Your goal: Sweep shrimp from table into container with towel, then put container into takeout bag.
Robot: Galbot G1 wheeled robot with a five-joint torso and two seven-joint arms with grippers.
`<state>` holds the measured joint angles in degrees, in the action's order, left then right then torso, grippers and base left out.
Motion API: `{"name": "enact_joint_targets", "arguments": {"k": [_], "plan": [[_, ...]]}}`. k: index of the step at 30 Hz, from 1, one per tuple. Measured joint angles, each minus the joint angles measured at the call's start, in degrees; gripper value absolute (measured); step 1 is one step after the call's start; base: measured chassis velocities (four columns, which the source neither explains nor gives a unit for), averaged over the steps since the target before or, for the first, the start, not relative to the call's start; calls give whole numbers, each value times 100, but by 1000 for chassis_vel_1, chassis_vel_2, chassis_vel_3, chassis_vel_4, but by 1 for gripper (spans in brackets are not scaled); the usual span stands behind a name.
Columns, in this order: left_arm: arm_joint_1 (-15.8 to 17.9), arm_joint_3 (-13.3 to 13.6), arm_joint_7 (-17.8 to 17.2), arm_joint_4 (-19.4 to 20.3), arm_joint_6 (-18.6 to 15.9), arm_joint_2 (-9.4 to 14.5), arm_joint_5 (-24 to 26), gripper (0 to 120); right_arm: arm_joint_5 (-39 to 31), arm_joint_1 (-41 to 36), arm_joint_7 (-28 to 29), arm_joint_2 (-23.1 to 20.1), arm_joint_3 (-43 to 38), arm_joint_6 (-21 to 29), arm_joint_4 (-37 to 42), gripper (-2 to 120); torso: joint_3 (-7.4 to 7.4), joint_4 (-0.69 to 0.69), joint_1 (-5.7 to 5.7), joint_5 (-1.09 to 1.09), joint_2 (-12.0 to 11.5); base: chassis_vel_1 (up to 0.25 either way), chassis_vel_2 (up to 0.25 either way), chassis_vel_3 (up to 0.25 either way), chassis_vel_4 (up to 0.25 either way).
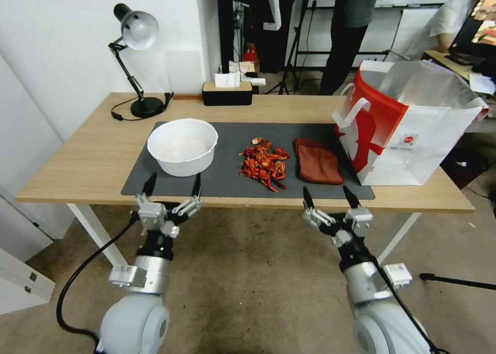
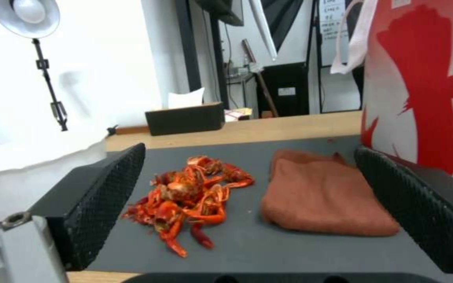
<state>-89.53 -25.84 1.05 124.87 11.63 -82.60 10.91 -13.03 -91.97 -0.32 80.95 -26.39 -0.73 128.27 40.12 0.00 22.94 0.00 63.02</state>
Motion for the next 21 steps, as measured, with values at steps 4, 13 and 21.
{"name": "enact_joint_targets", "arguments": {"k": [4,13,21], "plan": [[-81,-11,38,-34,-41,67,6,100,23,-42,13,20,-41,-3,10,100,-1,0,-2,0,0,0,0,0,0],[233,-414,223,-161,-320,918,-145,100,95,-147,11,-1,-39,-23,34,100,-2,2,-3,-3,0,0,0,0,0],[1771,-564,1000,-914,-762,3279,913,100,207,-239,25,-10,-32,-115,48,100,-1,-4,-2,1,0,0,0,0,0]]}}
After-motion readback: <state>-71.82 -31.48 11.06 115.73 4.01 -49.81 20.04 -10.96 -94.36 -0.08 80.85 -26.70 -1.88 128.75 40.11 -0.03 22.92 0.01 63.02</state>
